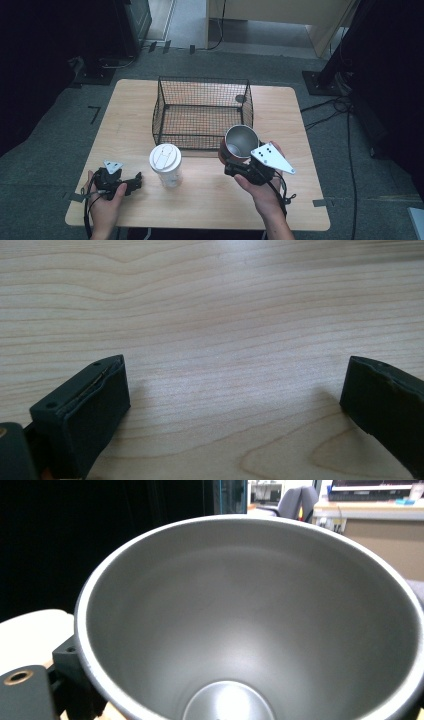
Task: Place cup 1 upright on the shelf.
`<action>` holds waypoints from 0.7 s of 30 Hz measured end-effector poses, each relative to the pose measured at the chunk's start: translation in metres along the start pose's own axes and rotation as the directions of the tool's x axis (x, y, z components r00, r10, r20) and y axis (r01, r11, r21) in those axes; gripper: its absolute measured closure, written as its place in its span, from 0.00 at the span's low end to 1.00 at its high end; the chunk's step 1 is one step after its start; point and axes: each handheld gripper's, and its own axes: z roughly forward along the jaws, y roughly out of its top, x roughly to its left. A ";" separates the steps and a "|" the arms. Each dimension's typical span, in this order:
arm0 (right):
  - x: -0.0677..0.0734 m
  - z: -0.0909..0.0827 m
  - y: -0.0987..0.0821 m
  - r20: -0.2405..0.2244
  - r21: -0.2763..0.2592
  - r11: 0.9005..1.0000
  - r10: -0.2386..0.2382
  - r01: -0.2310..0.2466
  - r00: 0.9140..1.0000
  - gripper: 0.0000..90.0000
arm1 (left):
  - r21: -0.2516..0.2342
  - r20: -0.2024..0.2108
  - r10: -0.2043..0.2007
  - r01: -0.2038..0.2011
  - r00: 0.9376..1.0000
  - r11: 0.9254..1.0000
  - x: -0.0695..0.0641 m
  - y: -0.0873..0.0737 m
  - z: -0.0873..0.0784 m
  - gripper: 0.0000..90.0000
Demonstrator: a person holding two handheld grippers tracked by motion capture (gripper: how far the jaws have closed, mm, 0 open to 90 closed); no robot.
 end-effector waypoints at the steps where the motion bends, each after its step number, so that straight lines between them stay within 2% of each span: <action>1: 0.000 0.001 0.003 0.001 -0.014 1.000 -0.002 0.002 1.000 0.08 | 0.000 -0.001 0.000 0.000 1.000 1.000 0.000 0.000 0.000 0.00; 7: 0.001 0.005 0.013 0.013 -0.028 0.999 -0.034 0.034 0.999 0.08 | 0.000 0.000 0.000 0.000 1.000 1.000 0.000 0.000 0.000 0.00; 21: 0.000 0.022 0.033 0.007 -0.067 0.997 -0.031 0.031 0.999 0.08 | 0.001 -0.001 0.000 0.000 1.000 1.000 0.000 0.000 0.000 0.00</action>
